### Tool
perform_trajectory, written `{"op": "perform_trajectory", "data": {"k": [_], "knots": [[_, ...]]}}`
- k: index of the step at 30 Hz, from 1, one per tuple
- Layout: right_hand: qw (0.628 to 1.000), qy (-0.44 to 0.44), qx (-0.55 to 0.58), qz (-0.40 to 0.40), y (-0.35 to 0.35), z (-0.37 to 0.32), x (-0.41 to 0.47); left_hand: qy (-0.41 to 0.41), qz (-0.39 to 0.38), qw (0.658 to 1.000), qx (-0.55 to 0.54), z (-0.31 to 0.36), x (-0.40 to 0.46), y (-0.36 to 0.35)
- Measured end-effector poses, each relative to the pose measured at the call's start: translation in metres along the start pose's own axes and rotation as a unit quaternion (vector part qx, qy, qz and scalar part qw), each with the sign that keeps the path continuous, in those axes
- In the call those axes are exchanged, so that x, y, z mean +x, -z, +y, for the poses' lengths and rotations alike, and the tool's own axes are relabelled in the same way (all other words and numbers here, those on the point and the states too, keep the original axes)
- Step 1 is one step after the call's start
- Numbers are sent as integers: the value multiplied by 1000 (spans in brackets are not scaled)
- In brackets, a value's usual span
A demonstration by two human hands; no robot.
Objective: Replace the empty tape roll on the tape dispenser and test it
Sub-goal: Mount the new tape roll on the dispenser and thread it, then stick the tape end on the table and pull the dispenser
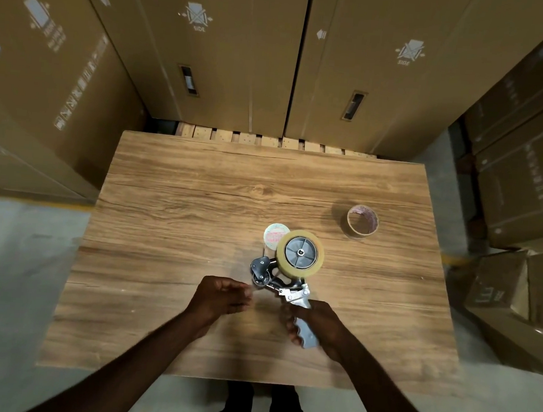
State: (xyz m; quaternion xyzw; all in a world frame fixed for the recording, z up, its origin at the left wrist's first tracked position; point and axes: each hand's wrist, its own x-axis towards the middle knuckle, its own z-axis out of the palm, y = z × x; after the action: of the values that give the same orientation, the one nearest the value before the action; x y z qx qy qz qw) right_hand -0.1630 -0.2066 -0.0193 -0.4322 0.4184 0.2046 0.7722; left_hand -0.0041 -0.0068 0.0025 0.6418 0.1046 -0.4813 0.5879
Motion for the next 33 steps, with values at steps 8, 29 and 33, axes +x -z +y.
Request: {"op": "perform_trajectory", "data": {"k": [8, 29, 33], "knots": [[998, -26, 33, -53, 0, -9, 0, 196, 61, 968, -148, 2, 6, -17], [933, 281, -195, 113, 1, 26, -42, 352, -109, 926, 83, 54, 31, -15], [919, 330, -209, 54, -4, 19, -70, 354, -131, 919, 111, 64, 31, -27]]}}
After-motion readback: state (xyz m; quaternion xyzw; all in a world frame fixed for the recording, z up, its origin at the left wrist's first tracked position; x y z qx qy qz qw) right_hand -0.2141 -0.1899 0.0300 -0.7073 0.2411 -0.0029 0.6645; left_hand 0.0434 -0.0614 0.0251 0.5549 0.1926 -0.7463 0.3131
